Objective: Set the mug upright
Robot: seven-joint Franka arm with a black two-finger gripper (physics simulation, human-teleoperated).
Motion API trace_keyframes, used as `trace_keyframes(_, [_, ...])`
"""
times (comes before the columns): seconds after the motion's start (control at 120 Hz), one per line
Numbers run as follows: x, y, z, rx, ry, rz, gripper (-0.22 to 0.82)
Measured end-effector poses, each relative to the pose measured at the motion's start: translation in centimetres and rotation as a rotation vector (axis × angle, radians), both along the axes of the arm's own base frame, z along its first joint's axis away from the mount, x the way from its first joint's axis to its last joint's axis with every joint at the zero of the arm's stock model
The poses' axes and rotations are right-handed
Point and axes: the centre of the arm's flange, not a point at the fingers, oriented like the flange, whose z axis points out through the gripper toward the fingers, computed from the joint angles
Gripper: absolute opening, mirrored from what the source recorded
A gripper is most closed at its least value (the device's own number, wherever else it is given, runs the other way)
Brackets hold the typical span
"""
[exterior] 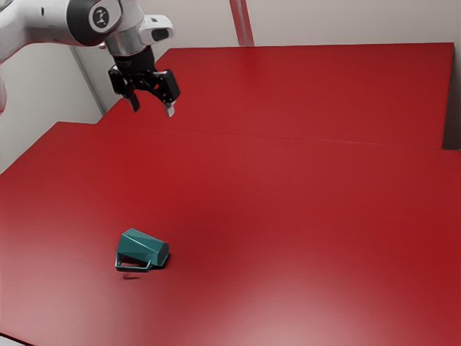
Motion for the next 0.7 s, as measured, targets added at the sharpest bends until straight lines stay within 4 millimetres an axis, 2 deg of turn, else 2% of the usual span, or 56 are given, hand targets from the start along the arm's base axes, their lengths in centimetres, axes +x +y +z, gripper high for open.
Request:
trace_keyframes(0.225, [-0.3,-1.9,0.1,-0.005,0.0,-0.014,0.6])
trace_keyframes(0.383, [-0.6,-1.8,-0.4,-0.013,0.015,-0.002,0.6])
trace_keyframes(0.583, [-2.7,-0.3,-3.4,-0.06,0.075,0.048,0.6])
trace_keyframes(0.7, [-3.9,1.6,-5.9,-0.102,0.104,0.101,0.6])
